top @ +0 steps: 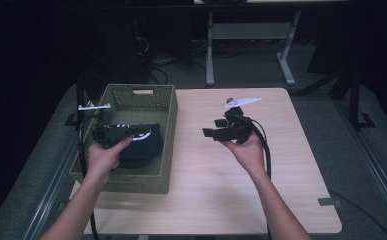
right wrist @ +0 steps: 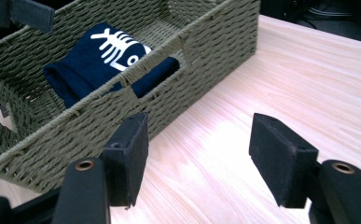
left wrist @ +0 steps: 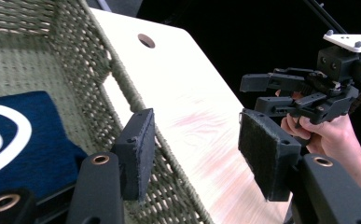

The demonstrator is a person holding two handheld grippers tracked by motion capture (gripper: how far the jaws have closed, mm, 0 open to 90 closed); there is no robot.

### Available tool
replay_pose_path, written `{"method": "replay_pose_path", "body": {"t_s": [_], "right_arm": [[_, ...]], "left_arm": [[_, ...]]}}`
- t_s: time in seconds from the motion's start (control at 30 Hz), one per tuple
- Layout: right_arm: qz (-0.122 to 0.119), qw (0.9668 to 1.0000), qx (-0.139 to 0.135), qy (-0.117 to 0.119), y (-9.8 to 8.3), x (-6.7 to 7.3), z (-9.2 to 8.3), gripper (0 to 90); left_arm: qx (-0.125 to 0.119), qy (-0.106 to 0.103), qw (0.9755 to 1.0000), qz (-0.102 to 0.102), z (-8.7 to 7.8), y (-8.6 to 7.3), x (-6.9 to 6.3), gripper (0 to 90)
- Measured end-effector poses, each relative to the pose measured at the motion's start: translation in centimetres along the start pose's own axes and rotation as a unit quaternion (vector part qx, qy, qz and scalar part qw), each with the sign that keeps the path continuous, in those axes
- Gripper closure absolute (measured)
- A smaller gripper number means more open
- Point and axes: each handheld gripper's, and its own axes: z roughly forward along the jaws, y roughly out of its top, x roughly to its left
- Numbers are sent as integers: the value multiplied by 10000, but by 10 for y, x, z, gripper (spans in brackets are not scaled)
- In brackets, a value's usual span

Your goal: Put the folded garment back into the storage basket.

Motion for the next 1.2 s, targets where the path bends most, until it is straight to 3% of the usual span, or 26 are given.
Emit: {"method": "replay_pose_path", "body": {"t_s": [0.17, 0.5, 1.03, 1.2], "right_arm": [[119, 9999, -30, -112, -10, -10, -13, 337], [120, 9994, -127, -305, -26, -21, -39, 319], [258, 9978, -158, -585, -55, -37, -76, 293], [361, 9970, -196, -662, -65, -43, -85, 293]], "left_arm": [[35, -54, 10000, 62, 12, -4, -9, 431], [119, -164, 9995, 249, 34, -10, -29, 404], [268, -376, 9967, 662, 74, -28, -72, 359], [271, -437, 9964, 680, 81, -34, -80, 348]]}}
